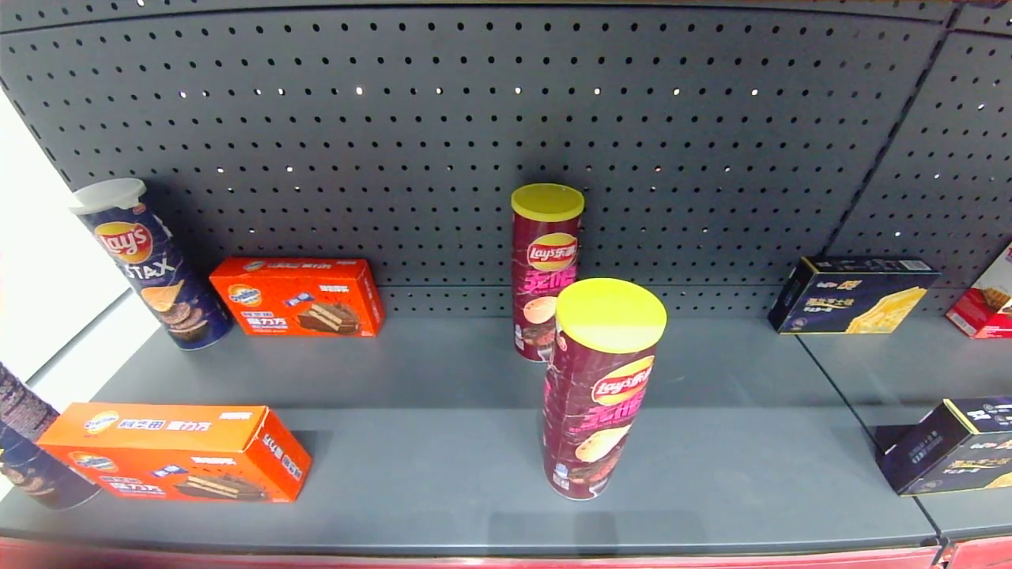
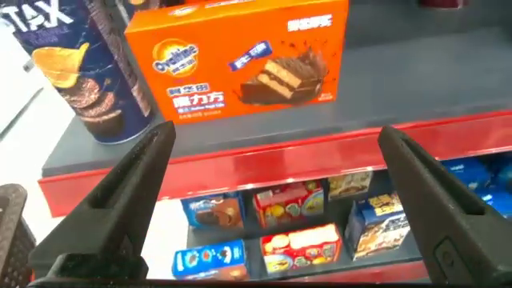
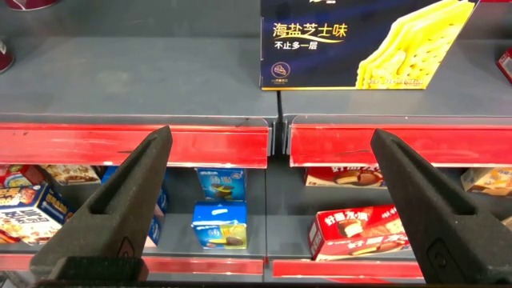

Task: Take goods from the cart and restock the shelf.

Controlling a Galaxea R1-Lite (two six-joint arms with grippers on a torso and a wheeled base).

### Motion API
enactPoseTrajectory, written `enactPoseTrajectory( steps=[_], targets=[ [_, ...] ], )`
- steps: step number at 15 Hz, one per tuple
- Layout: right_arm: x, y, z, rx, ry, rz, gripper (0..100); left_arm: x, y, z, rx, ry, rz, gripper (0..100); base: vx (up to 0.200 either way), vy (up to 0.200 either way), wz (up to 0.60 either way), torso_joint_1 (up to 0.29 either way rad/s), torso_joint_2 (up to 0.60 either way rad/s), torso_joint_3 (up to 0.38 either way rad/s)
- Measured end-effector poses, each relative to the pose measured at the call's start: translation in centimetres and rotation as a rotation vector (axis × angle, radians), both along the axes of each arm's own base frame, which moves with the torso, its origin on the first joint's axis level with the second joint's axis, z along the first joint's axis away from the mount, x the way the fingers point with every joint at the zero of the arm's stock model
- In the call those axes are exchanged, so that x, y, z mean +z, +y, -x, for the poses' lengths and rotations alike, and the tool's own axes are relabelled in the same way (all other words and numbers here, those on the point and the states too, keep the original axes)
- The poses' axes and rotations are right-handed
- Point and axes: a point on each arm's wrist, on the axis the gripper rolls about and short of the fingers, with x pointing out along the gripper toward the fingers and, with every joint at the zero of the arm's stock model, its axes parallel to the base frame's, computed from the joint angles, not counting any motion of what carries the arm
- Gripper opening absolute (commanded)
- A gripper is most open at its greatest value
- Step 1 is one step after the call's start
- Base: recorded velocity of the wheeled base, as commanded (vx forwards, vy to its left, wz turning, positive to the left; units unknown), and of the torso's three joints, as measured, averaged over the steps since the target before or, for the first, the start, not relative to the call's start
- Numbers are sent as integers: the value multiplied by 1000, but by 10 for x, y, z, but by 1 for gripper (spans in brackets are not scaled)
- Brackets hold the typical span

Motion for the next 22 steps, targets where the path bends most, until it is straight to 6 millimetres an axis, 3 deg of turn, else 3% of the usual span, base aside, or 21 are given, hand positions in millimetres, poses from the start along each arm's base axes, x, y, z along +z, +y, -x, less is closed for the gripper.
enactPoseTrajectory(
  steps=[2, 5, 8, 13, 15, 18, 20, 22],
  targets=[
    [0, 0, 0, 0, 0, 0, 100, 0, 0, 0, 18, -2, 14, 100, 0, 0, 0, 0, 0, 0],
    [0, 0, 0, 0, 0, 0, 100, -6, 6, 0, 256, 47, 155, 100, 0, 0, 0, 0, 0, 0],
    [0, 0, 0, 0, 0, 0, 100, -6, 3, 0, 120, 56, 118, 100, 0, 0, 0, 0, 0, 0],
    [1, 0, 0, 7, -5, 6, 100, -6, 3, 0, 120, 56, 117, 100, 0, 0, 0, 0, 0, 0],
    [23, 0, 4, 11, -53, 3, 100, -7, 3, 0, 119, 68, 114, 100, 0, 0, 0, 0, 0, 0],
    [86, 0, -7, 60, -51, -8, 100, -7, 3, 0, 117, 69, 114, 100, 0, 0, 0, 0, 0, 0],
    [124, 3, -38, 142, 10, 10, 100, -7, 3, 0, 117, 68, 115, 100, 0, 0, 0, 0, 0, 0],
    [146, 13, -80, 273, 57, 28, 100, -7, 3, 0, 119, 68, 117, 100, 0, 0, 0, 0, 0, 0]
  ],
)
